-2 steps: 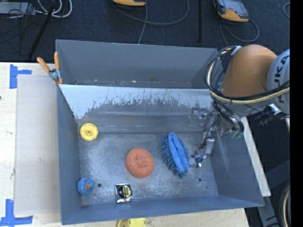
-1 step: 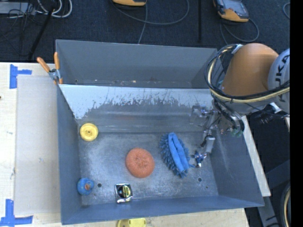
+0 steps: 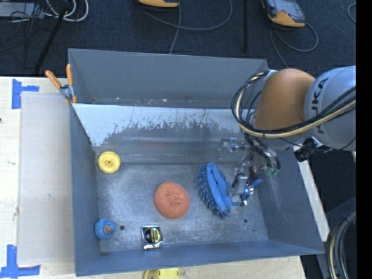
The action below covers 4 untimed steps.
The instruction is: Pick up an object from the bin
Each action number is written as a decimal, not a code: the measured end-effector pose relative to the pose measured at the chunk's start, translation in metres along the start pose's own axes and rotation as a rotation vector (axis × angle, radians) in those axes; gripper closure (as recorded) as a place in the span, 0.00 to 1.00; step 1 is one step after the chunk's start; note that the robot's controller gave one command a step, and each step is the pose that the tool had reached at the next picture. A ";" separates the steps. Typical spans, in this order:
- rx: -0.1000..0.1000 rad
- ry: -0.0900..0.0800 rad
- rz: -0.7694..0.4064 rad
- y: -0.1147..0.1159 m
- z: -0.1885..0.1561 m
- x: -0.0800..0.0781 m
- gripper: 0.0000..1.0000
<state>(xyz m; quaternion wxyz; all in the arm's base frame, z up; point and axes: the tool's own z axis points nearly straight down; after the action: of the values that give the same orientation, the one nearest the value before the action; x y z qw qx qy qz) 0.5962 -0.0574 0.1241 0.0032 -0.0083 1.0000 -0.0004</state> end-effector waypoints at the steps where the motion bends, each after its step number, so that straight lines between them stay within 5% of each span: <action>1: -0.001 0.008 0.051 0.016 0.034 -0.004 0.00; 2: 0.000 0.009 0.088 0.055 0.051 0.008 1.00; 3: 0.000 0.003 0.088 0.055 0.053 0.008 0.00; 4: 0.000 0.003 0.087 0.055 0.053 0.008 0.00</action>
Offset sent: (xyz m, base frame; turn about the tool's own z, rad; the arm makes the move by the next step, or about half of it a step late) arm -0.0101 0.0543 -0.0541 0.0920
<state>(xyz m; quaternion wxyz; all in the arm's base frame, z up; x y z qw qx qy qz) 0.5873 -0.0022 0.0709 0.0016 0.0350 0.9994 -0.0001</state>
